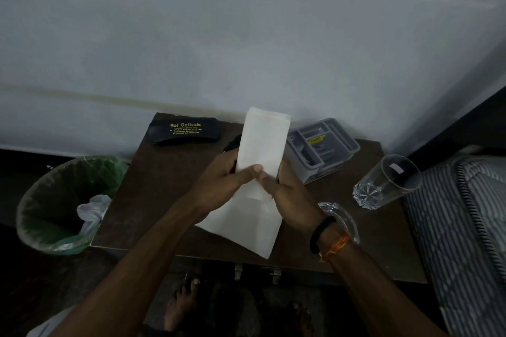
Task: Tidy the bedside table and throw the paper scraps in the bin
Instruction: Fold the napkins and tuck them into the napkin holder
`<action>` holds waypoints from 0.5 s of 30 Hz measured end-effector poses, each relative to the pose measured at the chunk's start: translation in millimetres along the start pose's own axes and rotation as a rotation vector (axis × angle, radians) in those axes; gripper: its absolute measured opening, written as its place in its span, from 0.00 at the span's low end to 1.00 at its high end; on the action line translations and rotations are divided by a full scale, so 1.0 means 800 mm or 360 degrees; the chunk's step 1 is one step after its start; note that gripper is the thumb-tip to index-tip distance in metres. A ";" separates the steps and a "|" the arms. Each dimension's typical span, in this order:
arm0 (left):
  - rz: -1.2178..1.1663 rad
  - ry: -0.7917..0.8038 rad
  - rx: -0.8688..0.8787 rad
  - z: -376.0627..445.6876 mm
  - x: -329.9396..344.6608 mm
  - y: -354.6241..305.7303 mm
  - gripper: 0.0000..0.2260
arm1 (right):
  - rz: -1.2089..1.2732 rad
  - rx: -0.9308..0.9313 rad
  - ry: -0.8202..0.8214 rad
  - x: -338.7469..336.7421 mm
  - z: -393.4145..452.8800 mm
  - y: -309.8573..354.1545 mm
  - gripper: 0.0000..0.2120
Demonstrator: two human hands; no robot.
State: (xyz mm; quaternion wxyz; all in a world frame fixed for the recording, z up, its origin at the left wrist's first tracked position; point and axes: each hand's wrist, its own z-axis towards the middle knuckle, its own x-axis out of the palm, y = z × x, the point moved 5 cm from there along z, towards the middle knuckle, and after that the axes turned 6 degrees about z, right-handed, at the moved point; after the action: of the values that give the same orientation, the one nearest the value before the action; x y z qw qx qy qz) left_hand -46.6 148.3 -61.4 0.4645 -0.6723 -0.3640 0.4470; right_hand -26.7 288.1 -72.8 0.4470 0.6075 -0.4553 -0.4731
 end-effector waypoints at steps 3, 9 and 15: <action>-0.0025 -0.0022 -0.0014 0.002 0.002 -0.001 0.19 | 0.0063 0.0004 -0.0130 -0.012 0.000 0.006 0.13; -0.0070 -0.0029 0.0021 0.008 0.016 -0.012 0.19 | -0.0006 -0.0196 -0.0426 -0.049 -0.004 0.025 0.23; -0.0137 -0.0289 0.0047 0.020 0.030 -0.025 0.18 | 0.0086 -0.0400 -0.0771 -0.110 -0.012 0.044 0.27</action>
State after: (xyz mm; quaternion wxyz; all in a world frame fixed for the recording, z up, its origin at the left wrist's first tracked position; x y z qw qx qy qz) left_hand -55.2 181.2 -51.6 0.4584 -0.6058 -0.4265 0.4909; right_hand -34.3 368.8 -22.6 0.4095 0.4039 -0.5028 -0.6453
